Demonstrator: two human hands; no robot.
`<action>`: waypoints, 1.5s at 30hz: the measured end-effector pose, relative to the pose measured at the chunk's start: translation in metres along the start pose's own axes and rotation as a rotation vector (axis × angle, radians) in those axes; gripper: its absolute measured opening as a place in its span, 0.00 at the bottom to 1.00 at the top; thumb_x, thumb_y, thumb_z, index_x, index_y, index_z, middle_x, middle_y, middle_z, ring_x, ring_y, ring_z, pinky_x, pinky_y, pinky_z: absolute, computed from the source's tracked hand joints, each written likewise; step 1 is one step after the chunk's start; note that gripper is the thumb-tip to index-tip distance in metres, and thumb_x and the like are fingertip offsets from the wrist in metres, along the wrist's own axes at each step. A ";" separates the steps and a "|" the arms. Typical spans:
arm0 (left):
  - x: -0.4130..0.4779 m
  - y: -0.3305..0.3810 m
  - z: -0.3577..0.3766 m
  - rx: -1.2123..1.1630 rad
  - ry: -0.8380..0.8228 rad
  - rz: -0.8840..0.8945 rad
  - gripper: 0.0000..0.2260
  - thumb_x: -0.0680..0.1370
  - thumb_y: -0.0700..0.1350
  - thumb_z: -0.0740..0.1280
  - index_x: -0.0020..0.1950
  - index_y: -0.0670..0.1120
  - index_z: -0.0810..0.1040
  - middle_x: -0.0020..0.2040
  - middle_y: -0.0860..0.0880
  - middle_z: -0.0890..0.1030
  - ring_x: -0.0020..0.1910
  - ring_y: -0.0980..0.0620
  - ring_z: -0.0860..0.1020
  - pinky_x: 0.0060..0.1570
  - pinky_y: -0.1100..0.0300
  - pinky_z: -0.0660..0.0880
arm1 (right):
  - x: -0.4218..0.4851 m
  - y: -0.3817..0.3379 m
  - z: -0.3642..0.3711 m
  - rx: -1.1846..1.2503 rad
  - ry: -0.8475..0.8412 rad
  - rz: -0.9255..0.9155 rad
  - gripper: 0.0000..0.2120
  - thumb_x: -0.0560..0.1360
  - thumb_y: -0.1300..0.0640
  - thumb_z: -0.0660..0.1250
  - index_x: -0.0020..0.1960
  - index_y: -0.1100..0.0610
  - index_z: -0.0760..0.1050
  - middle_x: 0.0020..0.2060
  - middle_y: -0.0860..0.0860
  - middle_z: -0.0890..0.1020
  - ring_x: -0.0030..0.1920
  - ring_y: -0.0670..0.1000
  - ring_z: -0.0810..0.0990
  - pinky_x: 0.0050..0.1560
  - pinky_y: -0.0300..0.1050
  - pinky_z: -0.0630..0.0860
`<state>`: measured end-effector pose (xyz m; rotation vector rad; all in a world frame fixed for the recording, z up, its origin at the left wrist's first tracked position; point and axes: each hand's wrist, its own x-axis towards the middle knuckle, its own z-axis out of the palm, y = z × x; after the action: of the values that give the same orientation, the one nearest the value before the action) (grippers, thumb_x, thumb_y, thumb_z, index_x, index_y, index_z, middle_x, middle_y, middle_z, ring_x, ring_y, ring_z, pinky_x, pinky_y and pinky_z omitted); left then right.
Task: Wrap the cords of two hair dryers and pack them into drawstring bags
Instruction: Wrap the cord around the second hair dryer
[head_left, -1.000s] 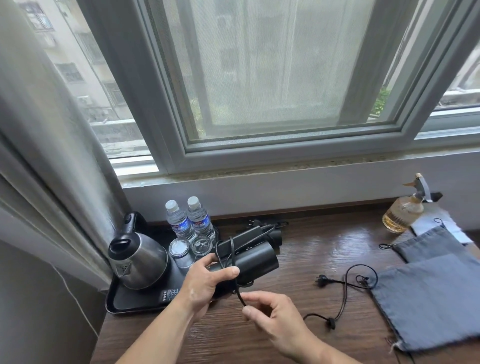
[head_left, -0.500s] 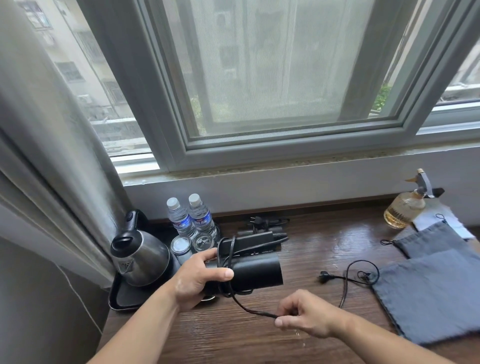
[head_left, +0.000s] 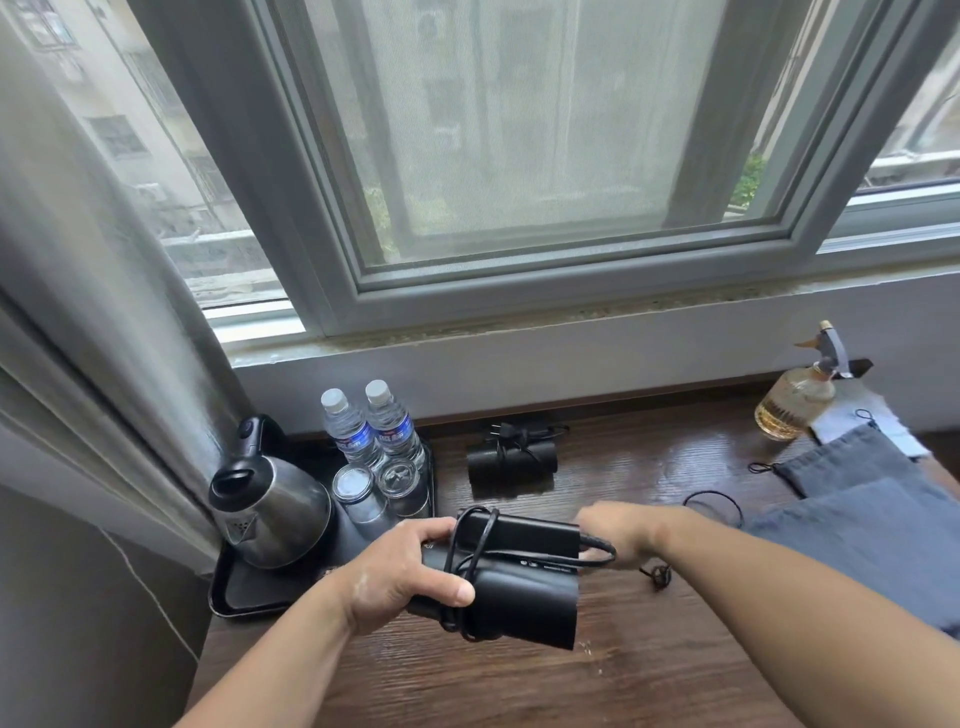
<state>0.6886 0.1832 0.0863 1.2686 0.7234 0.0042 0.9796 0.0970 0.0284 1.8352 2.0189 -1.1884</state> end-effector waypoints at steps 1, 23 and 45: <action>0.000 -0.001 0.001 0.014 -0.003 -0.013 0.28 0.63 0.35 0.78 0.64 0.40 0.80 0.61 0.28 0.79 0.53 0.36 0.81 0.54 0.37 0.76 | 0.003 0.001 -0.006 -0.029 0.008 0.016 0.17 0.72 0.36 0.62 0.36 0.50 0.71 0.41 0.53 0.83 0.39 0.53 0.76 0.43 0.46 0.73; 0.005 -0.026 -0.010 0.120 0.253 -0.146 0.23 0.62 0.38 0.81 0.56 0.42 0.83 0.47 0.36 0.86 0.40 0.38 0.84 0.41 0.46 0.81 | -0.028 -0.019 -0.082 0.017 0.458 0.027 0.05 0.78 0.45 0.70 0.47 0.46 0.81 0.37 0.41 0.80 0.39 0.40 0.77 0.40 0.37 0.71; 0.030 -0.015 0.001 -0.285 0.556 0.048 0.30 0.59 0.47 0.82 0.57 0.38 0.80 0.49 0.29 0.84 0.42 0.33 0.83 0.47 0.40 0.76 | -0.032 -0.116 0.026 0.650 0.806 -0.072 0.11 0.78 0.55 0.70 0.58 0.44 0.84 0.35 0.33 0.82 0.38 0.38 0.79 0.41 0.28 0.69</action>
<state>0.7072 0.1889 0.0585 1.0117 1.1236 0.4995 0.8736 0.0645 0.0807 2.9617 2.2186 -1.3808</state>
